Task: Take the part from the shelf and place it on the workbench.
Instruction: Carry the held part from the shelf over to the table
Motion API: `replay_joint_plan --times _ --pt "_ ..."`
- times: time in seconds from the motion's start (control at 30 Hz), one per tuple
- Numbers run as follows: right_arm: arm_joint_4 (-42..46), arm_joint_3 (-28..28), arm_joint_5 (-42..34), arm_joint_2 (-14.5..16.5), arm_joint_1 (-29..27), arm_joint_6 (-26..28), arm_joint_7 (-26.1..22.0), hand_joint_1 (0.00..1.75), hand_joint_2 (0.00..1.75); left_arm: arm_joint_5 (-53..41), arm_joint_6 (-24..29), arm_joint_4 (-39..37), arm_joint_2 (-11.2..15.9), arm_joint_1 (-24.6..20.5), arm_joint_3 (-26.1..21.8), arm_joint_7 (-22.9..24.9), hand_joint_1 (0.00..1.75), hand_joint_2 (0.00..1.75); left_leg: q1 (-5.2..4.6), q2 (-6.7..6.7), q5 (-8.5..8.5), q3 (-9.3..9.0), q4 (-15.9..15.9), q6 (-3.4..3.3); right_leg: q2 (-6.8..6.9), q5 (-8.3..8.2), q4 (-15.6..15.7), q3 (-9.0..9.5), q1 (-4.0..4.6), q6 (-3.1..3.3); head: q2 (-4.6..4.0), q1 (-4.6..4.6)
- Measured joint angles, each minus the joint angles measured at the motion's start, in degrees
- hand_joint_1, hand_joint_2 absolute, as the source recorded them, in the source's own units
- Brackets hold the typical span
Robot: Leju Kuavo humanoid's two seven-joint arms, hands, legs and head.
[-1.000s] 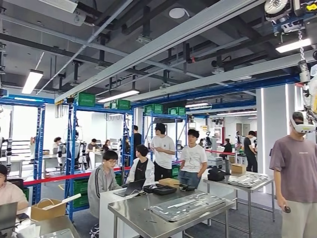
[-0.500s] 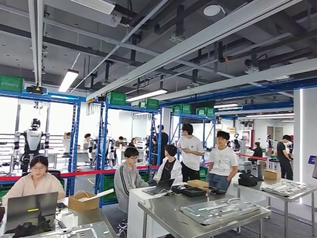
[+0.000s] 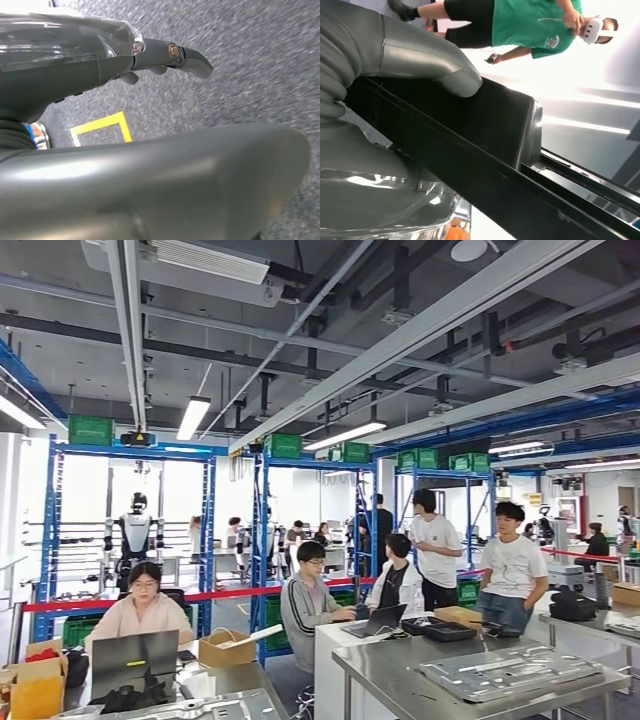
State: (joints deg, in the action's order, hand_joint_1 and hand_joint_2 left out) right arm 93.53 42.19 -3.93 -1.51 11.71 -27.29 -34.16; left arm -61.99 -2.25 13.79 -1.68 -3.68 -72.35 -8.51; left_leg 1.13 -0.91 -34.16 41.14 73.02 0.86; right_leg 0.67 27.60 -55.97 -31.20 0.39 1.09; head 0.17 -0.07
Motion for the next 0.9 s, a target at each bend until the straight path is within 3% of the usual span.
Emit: replay_joint_plan --times 0.03,0.07,0.13,0.17,0.2,0.33,0.4,0.47,0.5,0.53,0.57,0.63,0.7,0.83,0.9 --pt "-0.03 0.02 0.07 0.0 -0.06 0.04 -0.01 1.75 1.75 0.0 -0.11 0.0 0.0 0.1 -0.01 -0.03 0.0 1.75 0.25 0.16 0.32 -0.01 0.44 0.31 0.36 0.03 -0.04 -0.03 -0.07 -0.08 0.0 0.0" --pt "-0.05 0.03 0.08 0.0 -0.08 0.03 -0.01 1.75 1.75 0.0 -0.19 0.0 0.0 0.2 -0.01 -0.03 0.0 1.75 0.52 0.35 1.64 -1.15 -1.38 0.63 0.61 0.1 -0.14 -0.03 -0.18 -0.24 0.0 0.0" --pt "-0.08 0.05 0.05 0.01 -0.06 0.02 -0.01 1.75 1.75 -0.01 -0.24 0.0 -0.03 0.24 -0.02 -0.03 0.0 1.75 0.92 0.86 4.85 -5.26 -8.72 1.23 0.88 0.43 -0.66 -0.11 -0.32 -0.89 0.0 -0.01" --pt "-0.07 0.05 0.03 0.02 -0.04 0.03 -0.02 1.75 1.75 -0.02 -0.25 0.0 -0.07 0.18 -0.02 -0.03 0.0 1.75 0.99 1.0 5.76 -6.8 -11.63 1.12 0.93 0.63 -1.07 -0.26 -0.29 -1.29 0.0 -0.02" --pt "-0.04 0.05 -0.01 0.03 -0.04 0.03 -0.04 1.75 1.75 -0.04 -0.26 0.0 -0.12 0.15 -0.02 0.01 0.0 1.75 0.95 1.07 6.03 -7.6 -13.21 0.82 0.95 0.78 -1.41 -0.4 -0.22 -1.67 0.0 -0.03" --pt "0.08 0.03 -0.2 0.09 -0.04 0.02 -0.09 1.75 1.75 -0.11 -0.29 0.0 -0.16 0.26 -0.04 0.14 0.0 1.75 0.5 0.85 6.08 -7.52 -13.53 -1.06 0.79 1.24 -2.03 -0.67 -0.57 -2.76 0.0 -0.04" --pt "0.17 0.02 -0.24 0.11 -0.02 0.02 -0.09 1.75 1.75 -0.14 -0.32 0.0 -0.15 0.19 -0.04 0.14 0.0 1.75 0.46 0.79 6.26 -7.48 -13.64 -1.73 0.28 3.9 -5.95 -2.3 -0.73 -3.11 0.0 -0.04" --pt "0.21 -0.01 -0.26 0.11 -0.1 -0.01 -0.09 1.75 1.75 -0.21 -0.34 0.0 -0.14 0.17 -0.04 0.14 0.0 1.75 0.21 0.73 6.3 -7.38 -13.63 -2.08 -0.06 7.66 -13.82 -5.88 -0.73 -3.18 0.0 -0.04" --pt "0.2 -0.01 -0.27 0.11 -0.18 -0.06 -0.1 1.75 1.75 -0.25 -0.36 0.0 -0.14 0.19 -0.04 0.14 0.0 1.75 0.04 0.71 6.3 -7.35 -13.62 -2.15 -0.08 8.67 -17.06 -7.43 -0.72 -3.12 0.0 -0.04" --pt "0.19 -0.01 -0.29 0.11 -0.25 -0.13 -0.1 1.75 1.75 -0.26 -0.38 0.0 -0.14 0.21 -0.04 0.14 0.0 1.75 -0.15 0.65 6.31 -7.35 -13.61 -2.21 -0.11 8.67 -18.53 -8.19 -0.67 -2.97 0.0 -0.04" --pt "0.2 -0.02 -0.3 0.11 -0.3 -0.2 -0.11 1.75 1.75 -0.26 -0.41 0.0 -0.14 0.2 -0.04 0.14 0.0 1.75 -0.32 0.54 6.31 -7.37 -13.61 -2.23 -0.17 7.51 -17.56 -7.82 -0.58 -2.69 0.0 -0.04" --pt "0.29 -0.04 -0.33 0.14 -0.28 -0.3 -0.13 1.75 1.75 -0.27 -0.48 0.0 -0.16 0.12 -0.04 0.12 0.0 1.75 -0.52 0.28 6.32 -7.45 -13.63 -2.24 -0.52 3.46 -10.23 -4.5 -0.15 -1.77 0.0 -0.04" --pt "0.45 -0.08 -0.39 0.17 -0.18 -0.33 -0.16 1.75 1.75 -0.28 -0.56 0.0 -0.21 0.07 -0.04 0.03 0.0 1.75 -0.59 0.12 6.37 -7.33 -13.61 -2.11 -0.88 1.07 -3.65 -1.55 0.35 -0.97 0.0 -0.03" --pt "0.63 -0.24 -0.49 0.27 -0.11 -0.44 -0.21 1.75 1.75 -0.43 -0.6 0.0 -0.23 0.13 -0.04 -0.09 0.0 1.75 -0.44 0.12 6.41 -7.14 -13.78 -1.26 -0.81 0.44 -1.28 -0.72 0.44 -0.57 0.0 -0.04" --pt "0.7 -0.38 -0.55 0.46 -0.05 -0.5 -0.23 1.75 1.75 -0.46 -0.61 0.0 -0.23 0.09 -0.05 -0.14 0.0 1.75 -0.44 0.24 4.34 -6.08 -11.14 -0.79 -0.51 -0.07 -0.49 -0.45 0.11 -0.25 0.0 -0.03"
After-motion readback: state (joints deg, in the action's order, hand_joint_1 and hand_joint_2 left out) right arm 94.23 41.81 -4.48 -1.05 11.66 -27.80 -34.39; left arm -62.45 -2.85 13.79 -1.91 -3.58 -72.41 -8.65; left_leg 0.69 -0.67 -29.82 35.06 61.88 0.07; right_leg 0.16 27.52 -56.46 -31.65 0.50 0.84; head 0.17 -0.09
